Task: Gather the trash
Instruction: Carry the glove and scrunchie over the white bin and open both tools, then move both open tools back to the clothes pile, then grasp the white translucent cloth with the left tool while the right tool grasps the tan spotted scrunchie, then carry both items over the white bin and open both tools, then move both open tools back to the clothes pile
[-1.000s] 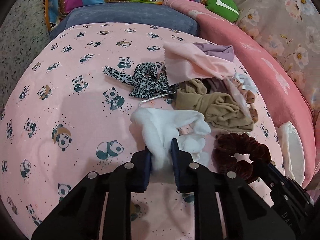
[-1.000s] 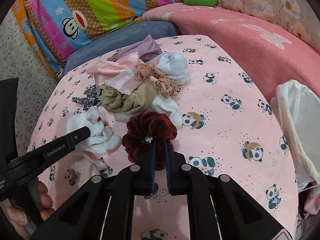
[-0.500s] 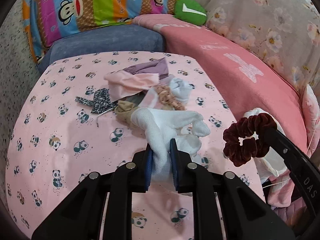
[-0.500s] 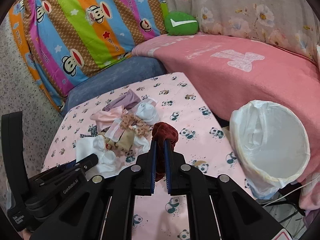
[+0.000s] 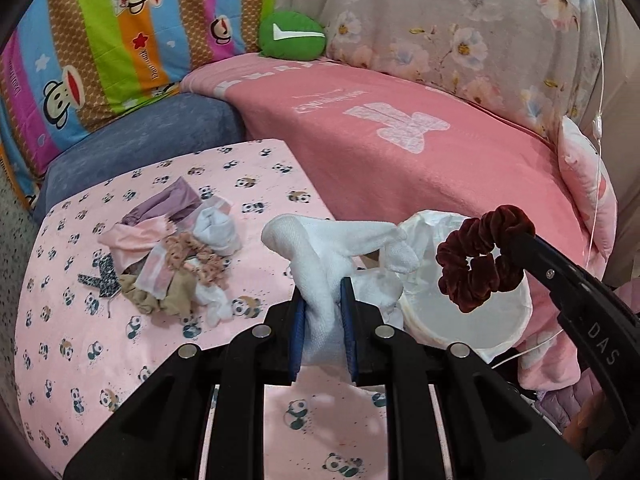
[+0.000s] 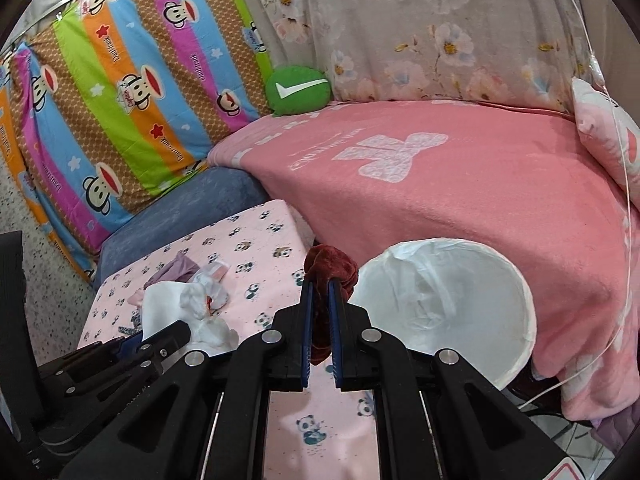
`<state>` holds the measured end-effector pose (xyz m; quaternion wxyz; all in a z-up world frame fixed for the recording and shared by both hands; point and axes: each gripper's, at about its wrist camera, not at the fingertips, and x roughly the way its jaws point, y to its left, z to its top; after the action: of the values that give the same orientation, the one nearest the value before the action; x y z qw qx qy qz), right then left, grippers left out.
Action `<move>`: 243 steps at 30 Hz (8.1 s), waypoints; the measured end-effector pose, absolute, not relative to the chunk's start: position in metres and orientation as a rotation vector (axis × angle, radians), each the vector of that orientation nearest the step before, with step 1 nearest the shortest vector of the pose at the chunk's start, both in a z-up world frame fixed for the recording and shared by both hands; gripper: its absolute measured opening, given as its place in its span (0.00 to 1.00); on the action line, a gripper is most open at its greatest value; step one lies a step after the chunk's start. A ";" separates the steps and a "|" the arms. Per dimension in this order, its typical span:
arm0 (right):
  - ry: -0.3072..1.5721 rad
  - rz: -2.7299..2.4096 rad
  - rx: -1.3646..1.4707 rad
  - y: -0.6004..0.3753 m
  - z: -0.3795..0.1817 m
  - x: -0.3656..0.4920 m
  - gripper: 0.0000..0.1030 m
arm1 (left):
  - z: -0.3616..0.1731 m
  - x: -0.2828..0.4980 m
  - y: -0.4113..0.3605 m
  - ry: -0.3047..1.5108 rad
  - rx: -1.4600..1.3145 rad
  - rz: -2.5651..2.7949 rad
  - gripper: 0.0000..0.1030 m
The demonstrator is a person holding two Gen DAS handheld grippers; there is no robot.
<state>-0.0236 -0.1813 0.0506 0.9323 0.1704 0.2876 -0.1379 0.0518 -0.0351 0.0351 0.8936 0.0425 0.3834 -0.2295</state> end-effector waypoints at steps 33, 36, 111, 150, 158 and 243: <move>0.593 -0.458 0.419 -0.290 0.026 -0.041 0.44 | 0.031 0.060 -0.139 0.775 0.154 -0.559 0.75; 0.592 -0.453 0.419 -0.285 0.027 -0.041 0.46 | 0.032 0.062 -0.131 0.774 0.147 -0.539 0.75; 0.862 0.017 0.272 -0.050 -0.058 0.146 0.06 | -0.049 0.181 0.082 0.957 -0.012 -0.320 0.45; 0.971 0.088 0.153 -0.023 -0.102 0.117 0.22 | 0.008 0.130 0.083 0.865 -0.092 -0.349 0.15; 0.937 0.077 0.197 -0.041 -0.082 0.104 0.09 | 0.017 0.123 0.079 0.847 -0.083 -0.364 0.15; 0.675 -0.151 0.345 -0.162 0.028 0.005 0.50 | 0.041 0.080 0.009 0.809 -0.044 -0.373 0.73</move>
<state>0.0051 -0.1624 0.0281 0.9262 0.1682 0.3292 -0.0735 0.0802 0.0092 0.0411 0.9022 -0.0212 0.3913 -0.1804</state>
